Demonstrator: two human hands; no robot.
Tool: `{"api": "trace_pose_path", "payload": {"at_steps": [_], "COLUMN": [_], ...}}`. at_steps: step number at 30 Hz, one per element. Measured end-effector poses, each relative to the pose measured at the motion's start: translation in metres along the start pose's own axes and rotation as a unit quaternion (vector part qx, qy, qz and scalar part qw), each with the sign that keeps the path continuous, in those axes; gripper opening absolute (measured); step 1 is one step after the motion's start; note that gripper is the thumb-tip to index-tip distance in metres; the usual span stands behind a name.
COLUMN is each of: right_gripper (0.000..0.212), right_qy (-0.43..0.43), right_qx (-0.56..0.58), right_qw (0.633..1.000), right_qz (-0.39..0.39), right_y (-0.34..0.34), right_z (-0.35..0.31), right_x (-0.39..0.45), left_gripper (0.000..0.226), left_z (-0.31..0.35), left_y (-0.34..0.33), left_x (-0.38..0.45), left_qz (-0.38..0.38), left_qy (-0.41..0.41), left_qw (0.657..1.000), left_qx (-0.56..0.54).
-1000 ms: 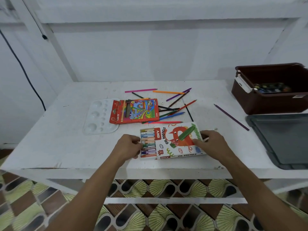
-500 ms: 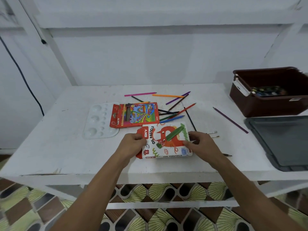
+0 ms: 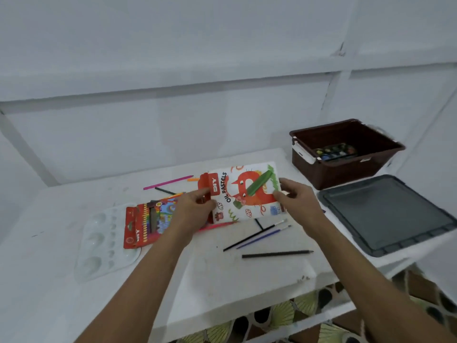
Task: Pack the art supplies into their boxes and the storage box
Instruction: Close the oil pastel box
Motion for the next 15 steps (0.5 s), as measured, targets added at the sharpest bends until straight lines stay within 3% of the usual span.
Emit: {"api": "trace_pose_path", "payload": {"at_steps": [4,7,9,15], "right_gripper": [0.029,0.030,0.032,0.036], "right_qy": [-0.005,-0.004,-0.016,-0.042], "right_qx": [-0.013,-0.031,-0.051,-0.100], "right_qw": [1.000,0.999,0.998,0.994], "right_qz": [0.028,0.027,0.026,0.001], "right_y": [0.070,0.133,0.175,0.267], "right_z": [0.004,0.011,0.021,0.060], "right_x": [0.038,0.078,0.104,0.177], "left_gripper": [0.031,0.069,0.081,0.029], "left_z": [0.051,0.098,0.127,0.194], "left_y": [-0.059,-0.113,-0.152,-0.255], "left_x": [0.020,0.037,0.049,0.090], "left_qz": [-0.011,-0.014,-0.026,-0.049], "left_qy": [-0.051,-0.053,-0.045,-0.031], "left_qw": [0.998,0.998,0.999,0.998], "left_qx": [0.027,0.009,0.011,0.025]}}
Point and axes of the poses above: each hand's wrist, its own x-axis towards the middle knuckle, its own y-axis out of the back of the hand, z = x × y, the point moved 6 cm from there along x, towards the middle knuckle, and after that the axes turned 12 degrees about y, right-handed, at the moved point
